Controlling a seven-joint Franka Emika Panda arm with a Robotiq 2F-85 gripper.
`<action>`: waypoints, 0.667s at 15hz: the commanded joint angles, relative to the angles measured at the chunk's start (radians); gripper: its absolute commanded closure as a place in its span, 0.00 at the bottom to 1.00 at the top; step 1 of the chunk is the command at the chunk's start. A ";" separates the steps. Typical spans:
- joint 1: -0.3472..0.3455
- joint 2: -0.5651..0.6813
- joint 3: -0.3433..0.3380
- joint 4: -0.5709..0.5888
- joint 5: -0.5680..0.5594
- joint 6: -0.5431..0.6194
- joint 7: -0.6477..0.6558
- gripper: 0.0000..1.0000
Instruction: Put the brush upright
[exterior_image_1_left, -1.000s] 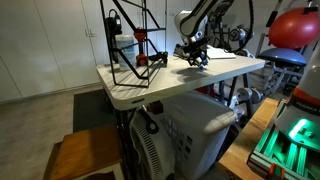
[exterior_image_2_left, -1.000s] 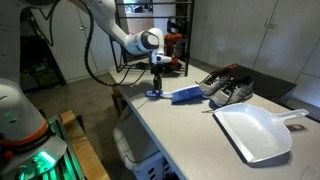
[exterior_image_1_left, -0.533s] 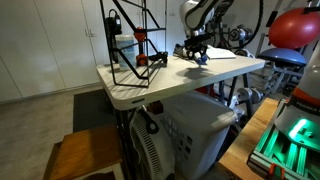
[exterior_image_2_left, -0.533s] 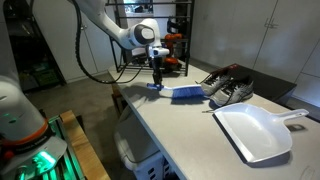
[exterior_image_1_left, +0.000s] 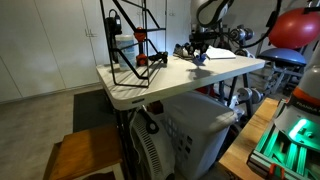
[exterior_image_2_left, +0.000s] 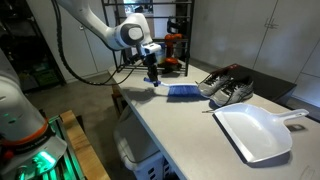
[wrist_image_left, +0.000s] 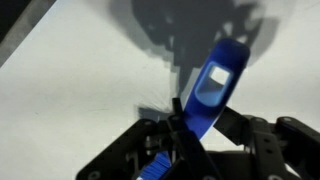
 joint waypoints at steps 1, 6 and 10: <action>-0.011 -0.107 0.028 -0.121 -0.034 0.121 0.013 0.91; -0.034 -0.166 0.061 -0.174 0.003 0.241 -0.026 0.91; -0.056 -0.184 0.075 -0.193 0.030 0.319 -0.054 0.91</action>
